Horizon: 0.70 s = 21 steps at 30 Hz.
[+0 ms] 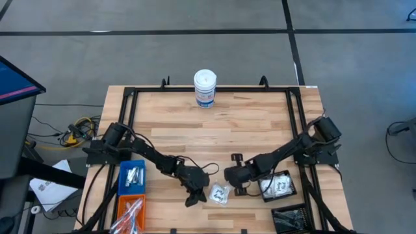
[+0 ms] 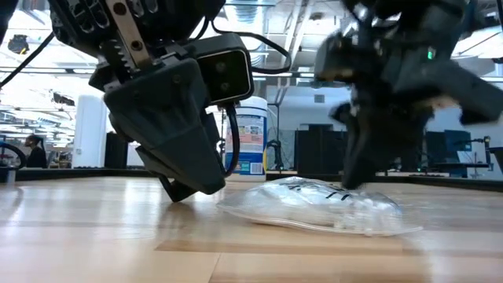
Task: Pick & Place Travel size toiletries
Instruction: Put the white cotton swab pack into the top black bin
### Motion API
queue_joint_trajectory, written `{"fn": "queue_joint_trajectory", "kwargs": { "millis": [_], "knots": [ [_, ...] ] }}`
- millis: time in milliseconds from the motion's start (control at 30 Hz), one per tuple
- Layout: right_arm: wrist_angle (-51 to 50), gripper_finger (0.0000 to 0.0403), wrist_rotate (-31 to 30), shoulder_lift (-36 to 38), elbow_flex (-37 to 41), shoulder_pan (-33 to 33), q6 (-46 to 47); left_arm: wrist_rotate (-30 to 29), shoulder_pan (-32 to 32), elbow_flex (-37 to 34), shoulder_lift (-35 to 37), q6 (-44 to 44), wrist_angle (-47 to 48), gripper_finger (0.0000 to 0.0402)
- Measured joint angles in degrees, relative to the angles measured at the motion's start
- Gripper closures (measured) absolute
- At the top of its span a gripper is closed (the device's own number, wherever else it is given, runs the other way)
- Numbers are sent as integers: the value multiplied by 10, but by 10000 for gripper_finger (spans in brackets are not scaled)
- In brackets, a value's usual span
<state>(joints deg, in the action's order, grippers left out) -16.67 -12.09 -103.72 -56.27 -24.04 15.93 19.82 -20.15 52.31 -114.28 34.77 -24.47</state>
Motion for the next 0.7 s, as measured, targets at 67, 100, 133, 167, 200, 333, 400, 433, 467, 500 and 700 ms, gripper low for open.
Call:
{"fn": "queue_joint_trajectory", "kwargs": {
  "millis": [67,100,133,167,200,333,400,433,467,500,700],
  "knots": [
    [-12,401,-15,20,-1,-9,1,-3,3,0,0,-1,8,401],
    [-17,402,-15,28,-2,-15,2,-7,4,1,1,-1,20,401],
    [-28,402,-14,32,-2,-21,8,-15,6,1,2,-1,30,401],
    [-41,402,-11,35,-2,-29,16,-21,7,1,2,-1,39,401],
    [-49,402,-8,37,-2,-36,25,-28,9,1,2,-1,47,401],
    [-70,402,50,36,-2,-62,46,-40,11,1,2,-1,56,401],
    [-60,402,65,23,-2,-69,46,-41,11,1,2,-1,56,401],
    [-58,402,67,19,-1,-69,44,-43,11,1,1,0,56,401],
    [-45,402,76,13,-1,-66,36,-43,11,0,1,0,56,401],
    [-20,402,90,6,-2,-61,28,-43,11,0,1,2,57,401],
    [41,403,171,-23,-2,-19,-28,-44,10,2,0,11,57,401]
  ]
}}
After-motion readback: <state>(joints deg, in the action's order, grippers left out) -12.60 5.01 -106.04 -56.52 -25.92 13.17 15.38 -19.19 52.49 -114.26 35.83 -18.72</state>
